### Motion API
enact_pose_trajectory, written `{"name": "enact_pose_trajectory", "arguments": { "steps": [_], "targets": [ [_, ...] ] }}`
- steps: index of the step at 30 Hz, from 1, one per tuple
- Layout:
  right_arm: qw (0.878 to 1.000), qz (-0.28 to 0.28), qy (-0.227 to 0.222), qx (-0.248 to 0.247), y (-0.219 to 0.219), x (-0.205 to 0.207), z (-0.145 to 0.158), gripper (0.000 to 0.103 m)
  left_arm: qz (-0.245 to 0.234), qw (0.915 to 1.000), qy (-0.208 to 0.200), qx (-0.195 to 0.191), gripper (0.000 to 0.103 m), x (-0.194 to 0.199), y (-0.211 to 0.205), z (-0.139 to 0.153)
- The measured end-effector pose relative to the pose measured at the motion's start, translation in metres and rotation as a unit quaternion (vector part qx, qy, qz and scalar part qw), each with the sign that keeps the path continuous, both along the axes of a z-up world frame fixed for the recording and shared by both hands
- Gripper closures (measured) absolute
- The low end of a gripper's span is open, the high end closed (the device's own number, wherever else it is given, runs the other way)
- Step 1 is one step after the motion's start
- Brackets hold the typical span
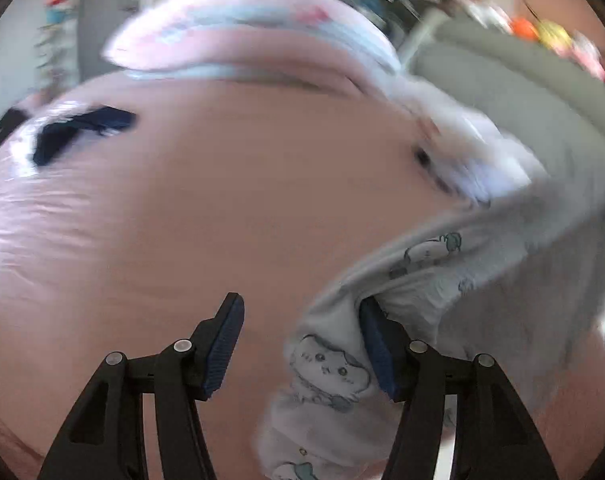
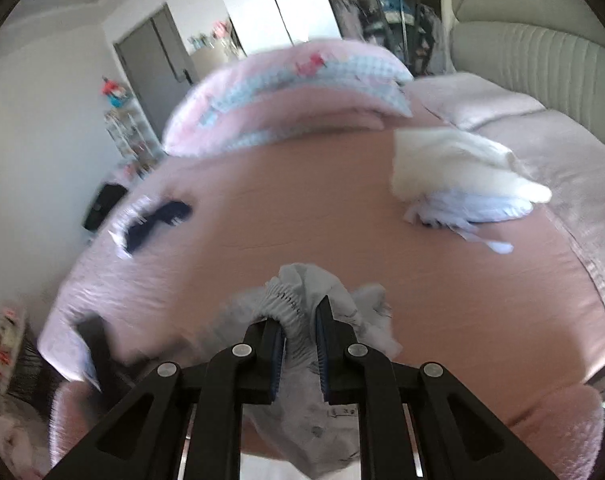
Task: Fold clothes
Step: 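Hold the pants waistband with both grippers and shake them out above the bed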
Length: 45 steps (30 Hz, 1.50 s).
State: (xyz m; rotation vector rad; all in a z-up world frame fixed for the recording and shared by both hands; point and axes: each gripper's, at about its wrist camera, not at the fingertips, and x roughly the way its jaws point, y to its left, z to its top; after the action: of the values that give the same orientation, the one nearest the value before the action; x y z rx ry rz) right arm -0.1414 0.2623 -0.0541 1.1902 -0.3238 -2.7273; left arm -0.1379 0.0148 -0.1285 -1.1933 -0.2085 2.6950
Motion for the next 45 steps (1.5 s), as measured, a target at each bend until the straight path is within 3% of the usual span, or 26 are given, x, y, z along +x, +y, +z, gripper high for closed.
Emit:
{"name": "enact_pose_trajectory", "arguments": {
  "steps": [2,6,11,15,18,19,20,22,25,31,34,37,40,43,44,45],
  "targets": [
    [0.999,-0.003,-0.04,0.017,0.002,-0.007,-0.02,0.09,-0.004,0.9996,-0.007,0.027,0.047,0.005,0.001,0.001],
    [0.996,-0.011,-0.084,0.009,0.007,-0.006,-0.051,0.09,-0.037,0.9983,0.003,0.046,0.047,0.05,0.006,-0.011],
    [0.991,-0.006,-0.132,0.017,0.005,-0.008,-0.081,0.09,-0.069,0.9941,0.002,0.084,0.047,0.055,0.016,-0.006],
    [0.987,0.004,-0.163,-0.005,0.006,-0.006,-0.099,0.089,-0.112,0.9911,-0.001,0.072,0.047,0.053,0.04,-0.008],
    [0.984,0.025,-0.173,-0.011,-0.002,-0.003,-0.11,0.089,-0.099,0.9948,-0.025,0.004,0.047,0.043,0.057,-0.024],
    [0.984,0.031,-0.176,-0.013,-0.004,-0.002,-0.115,0.089,-0.089,0.9951,-0.041,-0.007,0.051,0.037,0.058,-0.032],
    [0.983,0.036,-0.179,-0.014,-0.005,-0.002,-0.119,0.089,-0.08,0.995,-0.058,-0.016,0.073,0.03,0.059,-0.04],
    [0.985,0.007,-0.17,0.019,-0.003,-0.002,-0.119,0.09,-0.062,0.9951,-0.071,-0.03,0.077,0.019,0.053,-0.039],
    [0.985,-0.075,-0.088,0.127,0.009,0.0,-0.079,0.09,-0.024,0.9972,-0.05,-0.051,0.077,0.012,0.036,-0.014],
    [0.986,-0.051,0.029,0.157,-0.001,-0.015,0.005,0.088,0.006,0.997,0.028,-0.071,0.076,0.009,0.019,0.058],
    [0.987,-0.037,0.076,0.137,-0.014,-0.02,0.046,0.088,0.015,0.9922,0.084,-0.091,0.076,0.011,0.008,0.108],
    [0.987,-0.027,0.135,0.088,-0.013,-0.022,0.103,0.088,0.026,0.9812,0.171,-0.087,0.075,0.016,-0.012,0.181],
    [0.98,-0.016,0.194,0.034,-0.009,-0.016,0.15,0.084,0.038,0.9682,0.23,-0.09,0.063,0.027,-0.023,0.232],
    [0.98,0.0,0.196,0.035,-0.016,-0.013,0.157,0.074,0.06,0.9637,0.235,-0.112,0.063,0.033,-0.031,0.234],
    [0.981,0.005,0.192,0.035,-0.019,-0.014,0.156,0.069,0.062,0.9665,0.223,-0.11,0.063,0.033,-0.035,0.225],
    [0.987,0.01,0.156,0.038,-0.02,-0.02,0.135,0.067,0.061,0.9754,0.188,-0.097,0.063,0.028,-0.04,0.203]
  ]
}}
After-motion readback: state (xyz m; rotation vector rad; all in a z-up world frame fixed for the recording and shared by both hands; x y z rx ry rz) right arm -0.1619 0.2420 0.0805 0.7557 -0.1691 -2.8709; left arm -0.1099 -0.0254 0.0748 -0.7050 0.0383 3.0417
